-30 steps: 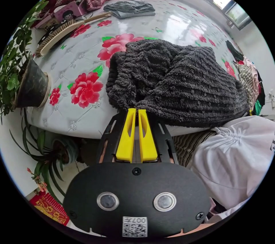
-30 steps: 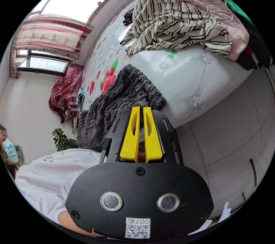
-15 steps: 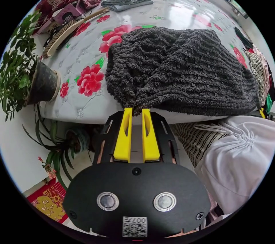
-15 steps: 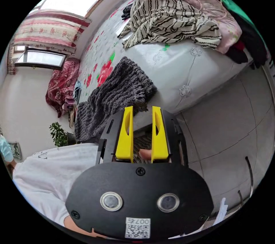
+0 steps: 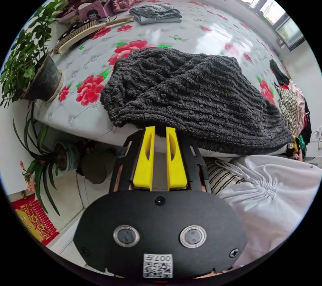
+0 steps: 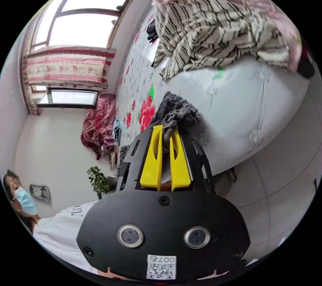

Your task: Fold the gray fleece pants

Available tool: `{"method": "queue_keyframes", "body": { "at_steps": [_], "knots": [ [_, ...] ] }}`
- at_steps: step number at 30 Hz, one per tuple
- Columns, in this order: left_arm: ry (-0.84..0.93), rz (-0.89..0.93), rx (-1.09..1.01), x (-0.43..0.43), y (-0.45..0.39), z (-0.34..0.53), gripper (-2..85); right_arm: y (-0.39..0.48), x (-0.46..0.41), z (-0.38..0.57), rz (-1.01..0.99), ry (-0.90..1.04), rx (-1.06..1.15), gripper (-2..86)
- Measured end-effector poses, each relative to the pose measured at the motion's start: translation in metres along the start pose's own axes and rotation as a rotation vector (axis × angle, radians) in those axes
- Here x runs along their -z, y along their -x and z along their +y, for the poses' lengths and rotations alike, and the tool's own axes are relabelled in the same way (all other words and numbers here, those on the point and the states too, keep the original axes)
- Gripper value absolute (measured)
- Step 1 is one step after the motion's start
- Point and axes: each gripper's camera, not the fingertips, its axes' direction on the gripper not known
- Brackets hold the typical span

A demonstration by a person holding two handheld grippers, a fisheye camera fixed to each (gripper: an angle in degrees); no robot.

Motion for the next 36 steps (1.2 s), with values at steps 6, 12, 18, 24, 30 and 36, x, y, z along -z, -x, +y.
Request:
{"method": "queue_keyframes", "body": {
  "at_steps": [6, 12, 18, 24, 30, 36],
  "knots": [
    [0.037, 0.062, -0.097, -0.031, -0.054, 0.013, 6.1, -0.028, 0.023, -0.025, 0.194, -0.012, -0.124, 2.7],
    [-0.035, 0.065, -0.019, -0.006, -0.033, 0.041, 5.4, -0.041, 0.017, -0.004, 0.100, -0.025, -0.209, 5.6],
    [-0.098, 0.070, 0.098, 0.014, 0.002, 0.040, 4.9, -0.032, -0.008, -0.013, 0.116, 0.016, -0.257, 3.0],
    [-0.105, 0.091, 0.096, 0.013, 0.002, 0.030, 4.4, 0.032, 0.022, -0.048, -0.020, -0.074, -0.021, 0.0],
    [-0.104, 0.091, 0.079, 0.013, 0.000, 0.031, 4.3, 0.133, 0.126, -0.043, -0.311, -0.260, 0.646, -0.3],
    [-0.086, 0.088, 0.084, 0.011, 0.004, 0.032, 4.3, 0.022, 0.091, -0.052, 0.047, -0.015, 0.329, 0.0]
  ]
}}
